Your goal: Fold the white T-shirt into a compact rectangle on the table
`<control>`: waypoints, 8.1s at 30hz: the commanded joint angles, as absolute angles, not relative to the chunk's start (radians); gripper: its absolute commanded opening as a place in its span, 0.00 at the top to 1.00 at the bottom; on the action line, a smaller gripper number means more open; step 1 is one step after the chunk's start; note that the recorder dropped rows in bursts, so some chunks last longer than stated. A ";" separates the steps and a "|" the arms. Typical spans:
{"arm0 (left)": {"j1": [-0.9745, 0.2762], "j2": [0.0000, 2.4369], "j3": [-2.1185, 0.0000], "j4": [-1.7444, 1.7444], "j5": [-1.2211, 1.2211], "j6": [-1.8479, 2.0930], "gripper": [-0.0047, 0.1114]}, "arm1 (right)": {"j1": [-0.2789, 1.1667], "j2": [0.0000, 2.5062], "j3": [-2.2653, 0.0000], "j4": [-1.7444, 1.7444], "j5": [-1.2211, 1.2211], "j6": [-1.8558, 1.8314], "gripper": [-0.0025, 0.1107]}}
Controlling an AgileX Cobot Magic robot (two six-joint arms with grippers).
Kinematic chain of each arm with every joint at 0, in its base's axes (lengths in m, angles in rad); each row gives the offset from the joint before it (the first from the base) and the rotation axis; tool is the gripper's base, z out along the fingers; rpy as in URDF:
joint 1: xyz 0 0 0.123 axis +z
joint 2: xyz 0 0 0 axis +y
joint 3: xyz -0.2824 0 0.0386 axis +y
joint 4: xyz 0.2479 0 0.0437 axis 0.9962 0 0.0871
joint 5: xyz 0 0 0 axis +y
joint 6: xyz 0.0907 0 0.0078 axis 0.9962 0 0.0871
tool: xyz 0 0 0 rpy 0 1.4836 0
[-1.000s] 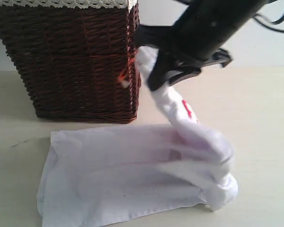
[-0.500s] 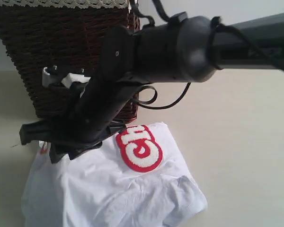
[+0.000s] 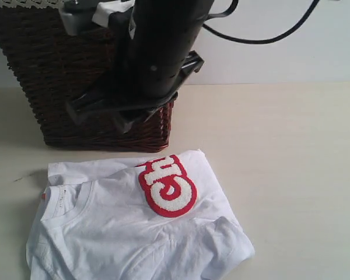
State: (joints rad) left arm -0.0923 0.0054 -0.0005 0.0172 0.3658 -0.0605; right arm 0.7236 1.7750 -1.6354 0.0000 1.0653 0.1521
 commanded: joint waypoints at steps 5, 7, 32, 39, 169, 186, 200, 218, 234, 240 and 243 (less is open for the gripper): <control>-0.089 0.000 0.000 0.019 0.354 -0.060 0.96 | 0.819 1.655 -1.314 -0.019 1.199 -0.116 0.61; -0.089 0.000 0.000 0.019 0.354 -0.060 0.96 | 0.883 1.662 -1.237 -0.072 1.127 -0.195 0.55; -0.089 0.000 0.000 0.019 0.354 -0.060 0.96 | 1.076 2.230 -1.694 -0.147 0.865 0.146 0.41; -0.089 0.000 0.000 0.019 0.354 -0.060 0.96 | 1.122 2.283 -1.763 -0.342 0.924 0.310 0.38; -0.089 0.000 0.000 0.019 0.354 -0.060 0.96 | 0.384 1.478 -0.703 -0.222 1.221 -0.275 0.50; -0.089 0.000 0.000 0.019 0.354 -0.060 0.96 | 0.384 1.571 -0.575 -0.206 0.921 -0.441 0.44; -0.089 0.000 0.000 0.019 0.354 -0.060 0.96 | 0.384 1.657 -0.575 -0.313 0.830 -0.350 0.43; -0.089 0.000 0.000 0.019 0.354 -0.060 0.96 | 0.384 1.587 -0.765 -0.194 1.122 -0.448 0.98; -0.089 0.000 0.000 0.019 0.354 -0.060 0.96 | 0.384 1.571 -0.937 -0.566 1.221 -0.765 0.98; -0.089 0.000 0.000 0.019 0.354 -0.060 0.96 | 0.384 1.571 -0.937 -0.674 1.071 -0.760 0.84; -0.089 0.000 0.000 0.019 0.354 -0.060 0.96 | 0.384 1.573 -0.937 -0.684 0.891 -0.733 0.64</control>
State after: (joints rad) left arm -0.0923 0.0054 -0.0005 0.0172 0.3658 -0.0605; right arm 0.3826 1.5798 -0.9292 -0.6592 1.0300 -0.7480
